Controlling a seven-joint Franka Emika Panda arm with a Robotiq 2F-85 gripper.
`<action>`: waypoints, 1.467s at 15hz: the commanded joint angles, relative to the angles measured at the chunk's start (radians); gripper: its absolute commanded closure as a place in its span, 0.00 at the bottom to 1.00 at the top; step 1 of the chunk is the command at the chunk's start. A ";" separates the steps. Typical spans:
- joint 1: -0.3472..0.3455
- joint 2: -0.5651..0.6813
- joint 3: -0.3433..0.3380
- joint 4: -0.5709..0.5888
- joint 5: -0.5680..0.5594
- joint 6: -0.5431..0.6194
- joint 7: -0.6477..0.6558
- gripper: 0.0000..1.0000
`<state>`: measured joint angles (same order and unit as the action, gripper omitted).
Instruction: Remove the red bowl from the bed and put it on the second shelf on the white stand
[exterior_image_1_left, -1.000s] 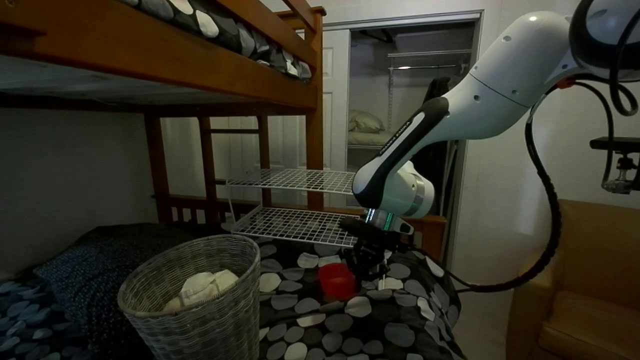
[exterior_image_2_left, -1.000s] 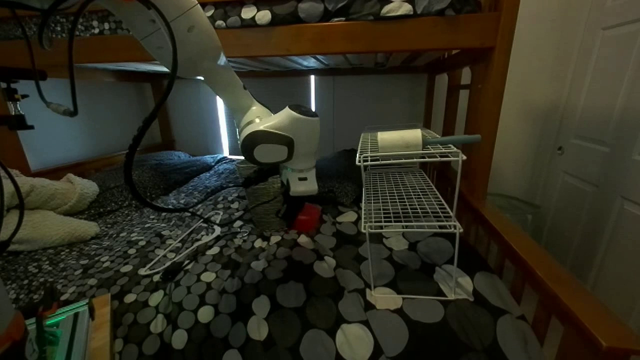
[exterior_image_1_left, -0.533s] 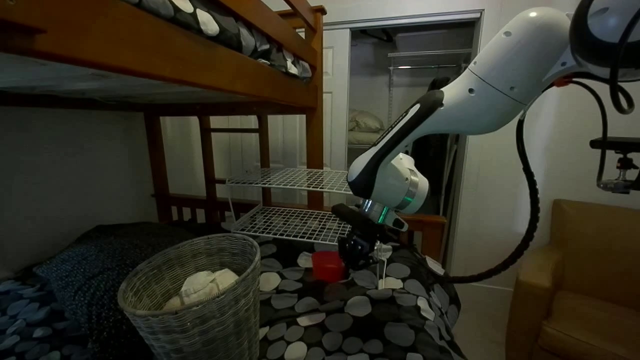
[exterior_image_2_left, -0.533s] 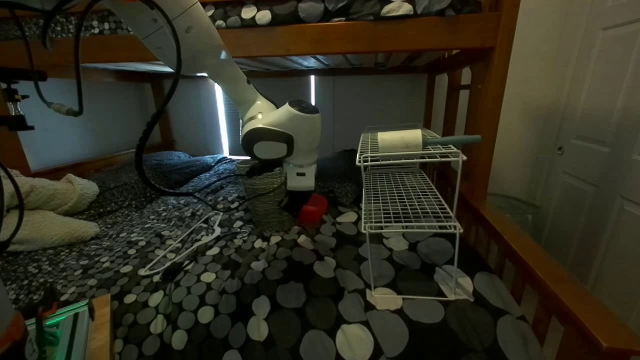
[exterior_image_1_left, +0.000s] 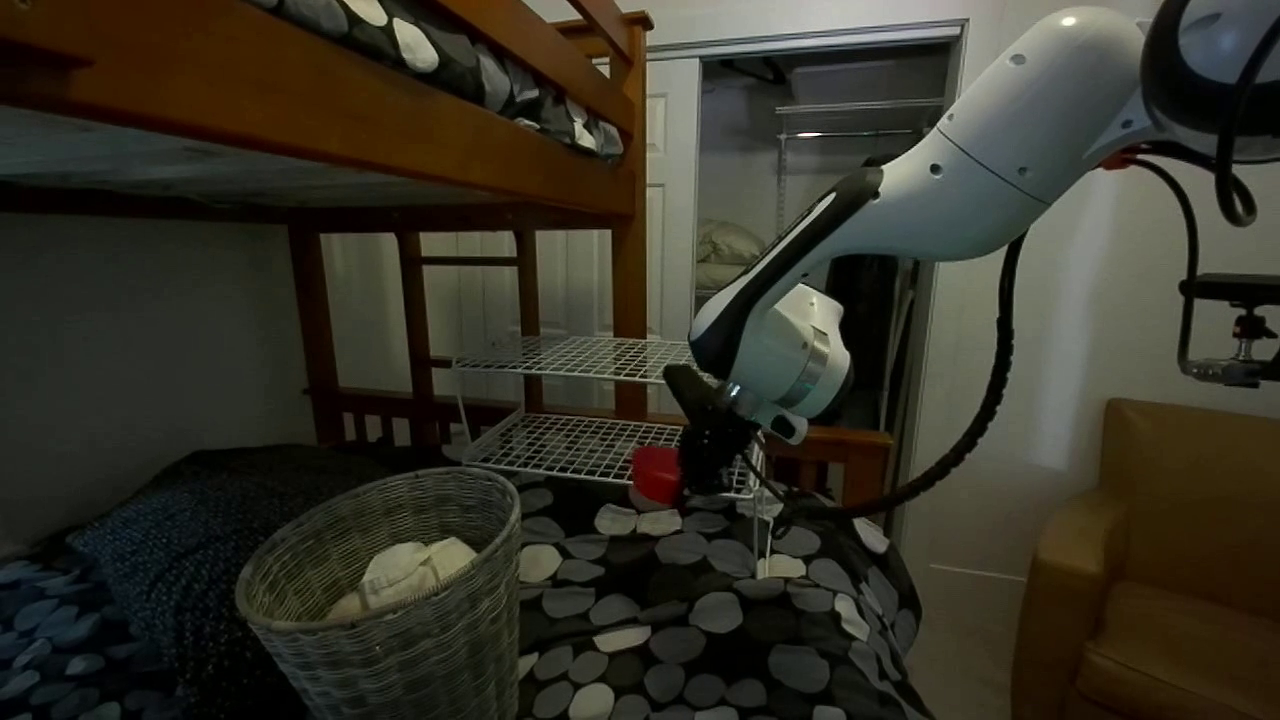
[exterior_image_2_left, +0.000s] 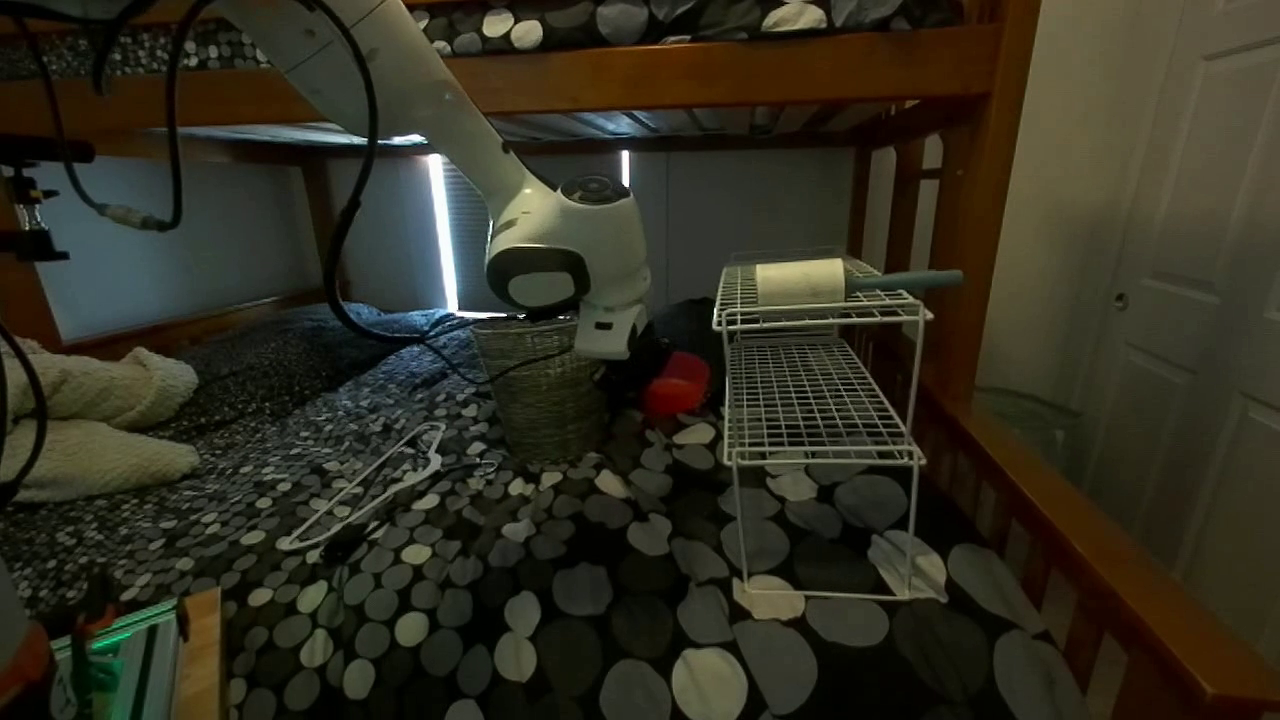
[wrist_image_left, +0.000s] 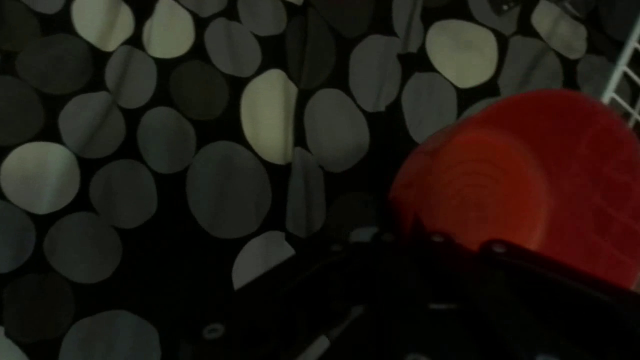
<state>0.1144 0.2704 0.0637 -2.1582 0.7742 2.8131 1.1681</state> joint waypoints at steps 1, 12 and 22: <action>0.015 0.007 -0.010 -0.015 0.039 0.141 0.120 0.99; 0.037 0.063 -0.026 0.000 0.040 0.410 0.286 0.99; 0.131 0.180 -0.130 0.104 0.020 0.428 0.335 0.99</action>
<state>0.2063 0.4017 -0.0148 -2.0952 0.7994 3.2446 1.4678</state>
